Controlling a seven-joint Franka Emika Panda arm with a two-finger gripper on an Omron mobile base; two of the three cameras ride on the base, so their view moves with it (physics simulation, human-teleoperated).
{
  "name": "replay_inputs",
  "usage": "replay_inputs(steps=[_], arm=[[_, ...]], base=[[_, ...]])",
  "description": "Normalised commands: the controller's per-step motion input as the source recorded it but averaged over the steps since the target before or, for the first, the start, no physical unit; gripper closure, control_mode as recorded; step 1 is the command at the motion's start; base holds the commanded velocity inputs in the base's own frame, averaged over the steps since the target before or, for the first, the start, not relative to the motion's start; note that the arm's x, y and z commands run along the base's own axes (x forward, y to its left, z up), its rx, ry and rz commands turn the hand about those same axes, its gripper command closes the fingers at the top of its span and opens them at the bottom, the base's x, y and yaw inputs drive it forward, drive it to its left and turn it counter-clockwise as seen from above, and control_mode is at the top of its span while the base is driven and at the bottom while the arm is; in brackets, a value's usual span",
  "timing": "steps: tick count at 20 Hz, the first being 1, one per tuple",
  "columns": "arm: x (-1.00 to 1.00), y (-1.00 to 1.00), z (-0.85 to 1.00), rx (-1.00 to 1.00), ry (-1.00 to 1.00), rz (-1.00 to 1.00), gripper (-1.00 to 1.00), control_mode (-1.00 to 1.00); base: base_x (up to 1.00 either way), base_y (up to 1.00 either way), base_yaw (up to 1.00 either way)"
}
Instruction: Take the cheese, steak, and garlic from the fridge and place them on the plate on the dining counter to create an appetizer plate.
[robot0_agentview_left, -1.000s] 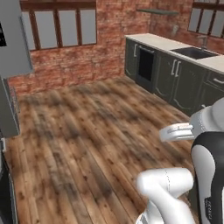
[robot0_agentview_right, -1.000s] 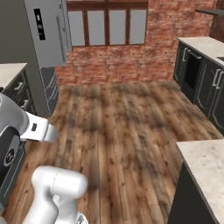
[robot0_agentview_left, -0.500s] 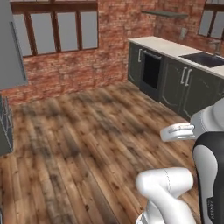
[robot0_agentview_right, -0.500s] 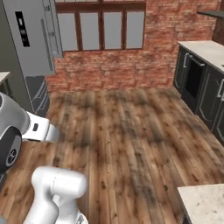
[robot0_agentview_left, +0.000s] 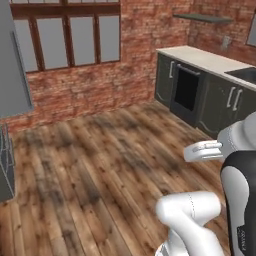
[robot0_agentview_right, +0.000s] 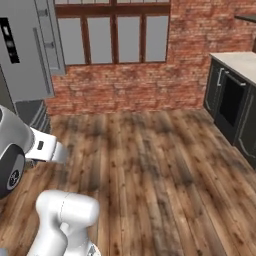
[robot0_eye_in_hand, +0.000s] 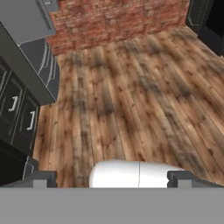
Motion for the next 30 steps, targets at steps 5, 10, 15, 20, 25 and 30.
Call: replay_inputs(steps=[5,10,15,20,25,30], arm=[[0.00,0.00,0.00,0.00,0.00,0.00,-1.00,1.00],[0.00,0.00,0.00,0.00,0.00,0.00,-1.00,1.00],[0.00,0.00,0.00,0.00,0.00,0.00,-1.00,1.00],[0.00,0.00,0.00,0.00,0.00,0.00,-1.00,1.00],[0.00,0.00,0.00,0.00,0.00,0.00,-1.00,1.00],[0.00,0.00,0.00,0.00,0.00,0.00,-1.00,1.00]], base=[[1.00,-0.09,0.00],[1.00,-0.31,0.11],[1.00,-0.48,0.44],[1.00,-0.39,0.63],[1.00,-0.63,0.58],[0.83,-0.95,0.46]])
